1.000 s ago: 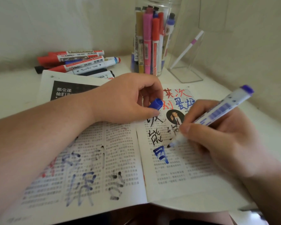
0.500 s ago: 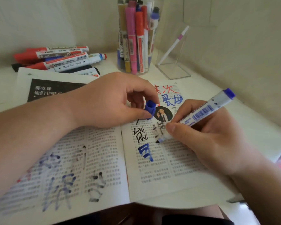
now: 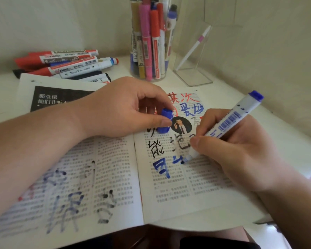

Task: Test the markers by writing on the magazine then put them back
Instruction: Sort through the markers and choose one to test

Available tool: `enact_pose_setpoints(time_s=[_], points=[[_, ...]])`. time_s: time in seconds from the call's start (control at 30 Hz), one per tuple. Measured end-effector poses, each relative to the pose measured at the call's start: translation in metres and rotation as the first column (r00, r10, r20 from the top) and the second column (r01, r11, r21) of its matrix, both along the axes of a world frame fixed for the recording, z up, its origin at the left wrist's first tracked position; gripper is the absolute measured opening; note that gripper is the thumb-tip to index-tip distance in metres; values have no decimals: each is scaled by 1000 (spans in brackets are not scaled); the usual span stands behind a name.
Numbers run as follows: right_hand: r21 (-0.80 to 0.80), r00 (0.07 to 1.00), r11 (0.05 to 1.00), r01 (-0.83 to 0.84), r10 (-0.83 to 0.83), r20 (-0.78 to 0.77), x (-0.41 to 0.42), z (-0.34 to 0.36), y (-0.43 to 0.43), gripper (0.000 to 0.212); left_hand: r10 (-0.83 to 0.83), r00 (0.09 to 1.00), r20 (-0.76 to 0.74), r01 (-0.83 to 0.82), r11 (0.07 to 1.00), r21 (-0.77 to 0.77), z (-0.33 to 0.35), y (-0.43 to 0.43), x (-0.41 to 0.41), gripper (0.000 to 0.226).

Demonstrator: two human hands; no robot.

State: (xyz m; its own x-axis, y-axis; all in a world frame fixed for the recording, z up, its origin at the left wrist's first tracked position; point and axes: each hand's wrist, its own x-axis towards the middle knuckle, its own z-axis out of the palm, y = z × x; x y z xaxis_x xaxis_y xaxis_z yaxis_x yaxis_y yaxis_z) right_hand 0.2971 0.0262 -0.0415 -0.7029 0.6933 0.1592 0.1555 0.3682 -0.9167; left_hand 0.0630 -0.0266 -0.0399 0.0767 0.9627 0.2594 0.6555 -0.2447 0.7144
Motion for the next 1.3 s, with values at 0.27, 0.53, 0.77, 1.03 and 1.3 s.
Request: enact_pose_setpoints(time_s=[0.27, 0.53, 0.77, 1.03, 1.3], points=[[-63, 990, 988, -141, 142, 10, 3, 3, 2, 20, 9, 1000, 11, -9, 1000, -5, 0, 0, 1, 32], [-56, 992, 990, -129, 129, -2, 1, 4, 1, 10, 5, 1000, 25, -4, 1000, -17, 0, 0, 0, 26], [-59, 992, 990, -125, 124, -23, 1, 1, 2, 13, -8, 999, 41, 8, 1000, -2, -1, 0, 0, 28], [-133, 980, 991, 25, -51, -190, 2, 0, 5, 22, 18, 999, 39, -19, 999, 26, -1, 0, -2, 34], [-95, 987, 983, -159, 155, -44, 4, -1, 4, 21, 5, 1000, -14, -4, 999, 38, -3, 2, -4, 30]])
